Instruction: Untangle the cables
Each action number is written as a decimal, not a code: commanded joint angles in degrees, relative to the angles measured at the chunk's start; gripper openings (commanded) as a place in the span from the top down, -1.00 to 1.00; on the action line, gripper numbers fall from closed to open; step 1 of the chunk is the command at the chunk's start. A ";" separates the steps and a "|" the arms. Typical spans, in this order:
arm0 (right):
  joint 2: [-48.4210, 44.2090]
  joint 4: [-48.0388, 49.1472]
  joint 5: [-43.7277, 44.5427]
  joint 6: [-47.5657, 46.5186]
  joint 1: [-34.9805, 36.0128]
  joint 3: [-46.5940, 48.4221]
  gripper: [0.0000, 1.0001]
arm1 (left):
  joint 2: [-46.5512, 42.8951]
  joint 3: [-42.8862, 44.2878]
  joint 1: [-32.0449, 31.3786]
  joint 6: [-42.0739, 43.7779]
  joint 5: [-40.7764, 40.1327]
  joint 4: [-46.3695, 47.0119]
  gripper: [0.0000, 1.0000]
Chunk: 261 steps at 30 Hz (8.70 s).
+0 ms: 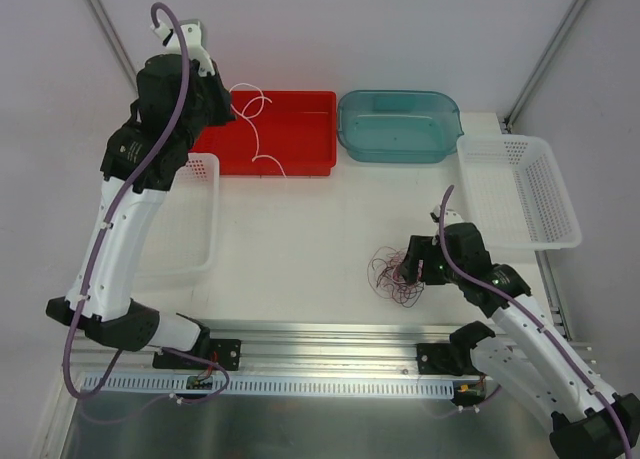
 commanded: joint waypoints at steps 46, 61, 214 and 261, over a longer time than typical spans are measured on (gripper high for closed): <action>8.87 4.39 8.66 0.03 -0.46 -0.16 -0.89 | 1.19 -35.23 10.77 -15.52 32.77 22.01 -0.98; 30.93 24.35 0.92 12.52 17.11 7.91 -0.81 | -17.21 -64.08 -4.78 -20.53 34.54 21.83 -0.98; 15.38 21.01 -41.53 -11.83 1.74 22.87 0.99 | -4.47 -42.12 -25.97 -10.78 38.49 28.43 -0.17; 25.91 44.11 -18.24 -3.04 8.76 7.20 -0.42 | -1.39 3.41 -9.10 11.20 6.49 11.99 1.00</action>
